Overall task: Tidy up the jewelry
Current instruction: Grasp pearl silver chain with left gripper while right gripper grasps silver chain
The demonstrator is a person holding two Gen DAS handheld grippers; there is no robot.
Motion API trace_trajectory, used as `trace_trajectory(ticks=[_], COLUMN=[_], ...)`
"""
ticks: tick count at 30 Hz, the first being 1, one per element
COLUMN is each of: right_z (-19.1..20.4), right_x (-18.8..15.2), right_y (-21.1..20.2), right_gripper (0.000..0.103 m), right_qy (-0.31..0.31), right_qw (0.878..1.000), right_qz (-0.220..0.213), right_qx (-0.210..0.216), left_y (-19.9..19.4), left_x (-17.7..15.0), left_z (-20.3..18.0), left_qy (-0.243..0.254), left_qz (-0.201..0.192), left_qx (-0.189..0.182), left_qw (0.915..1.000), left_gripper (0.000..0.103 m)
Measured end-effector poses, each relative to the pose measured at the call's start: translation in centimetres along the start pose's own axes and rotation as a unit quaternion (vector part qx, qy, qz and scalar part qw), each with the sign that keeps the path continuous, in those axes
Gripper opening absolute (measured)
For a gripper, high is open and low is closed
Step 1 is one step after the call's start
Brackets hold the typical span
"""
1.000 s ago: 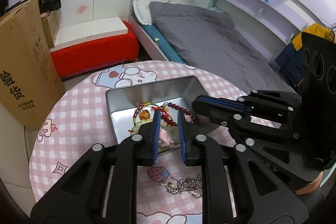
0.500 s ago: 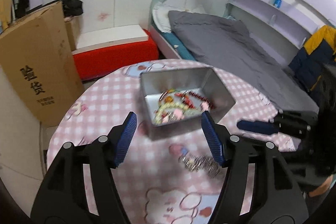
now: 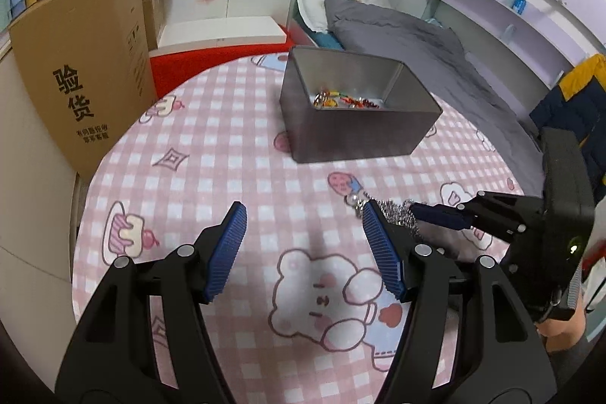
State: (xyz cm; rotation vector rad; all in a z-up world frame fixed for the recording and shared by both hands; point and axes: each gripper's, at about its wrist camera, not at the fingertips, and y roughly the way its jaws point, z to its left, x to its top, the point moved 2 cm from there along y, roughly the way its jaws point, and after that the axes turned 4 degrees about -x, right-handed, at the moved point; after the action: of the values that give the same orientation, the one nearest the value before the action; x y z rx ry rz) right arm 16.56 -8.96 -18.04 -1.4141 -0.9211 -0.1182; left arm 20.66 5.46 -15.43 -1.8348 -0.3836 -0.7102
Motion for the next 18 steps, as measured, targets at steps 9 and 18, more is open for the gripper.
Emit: trace_trajectory(ticks=[9, 18], right_z=[-3.4, -4.5], right_x=[-1.4, -1.7], right_y=[-2.1, -2.6], right_gripper=[0.014, 0.014], right_qy=[0.054, 0.066], right_qw=[0.998, 0.997], right_qz=[-0.013, -0.022], right_qx=[0.015, 0.024], left_y=[2.7, 6.0], left_x=[-1.2, -0.8], left_z=[-3.7, -7.1], left_qy=[0.046, 0.12], left_qz=[0.019, 0.027], left_qx=[-0.019, -0.008], left_qw=[0.9986, 0.9924], left_gripper=[0.063, 0.063])
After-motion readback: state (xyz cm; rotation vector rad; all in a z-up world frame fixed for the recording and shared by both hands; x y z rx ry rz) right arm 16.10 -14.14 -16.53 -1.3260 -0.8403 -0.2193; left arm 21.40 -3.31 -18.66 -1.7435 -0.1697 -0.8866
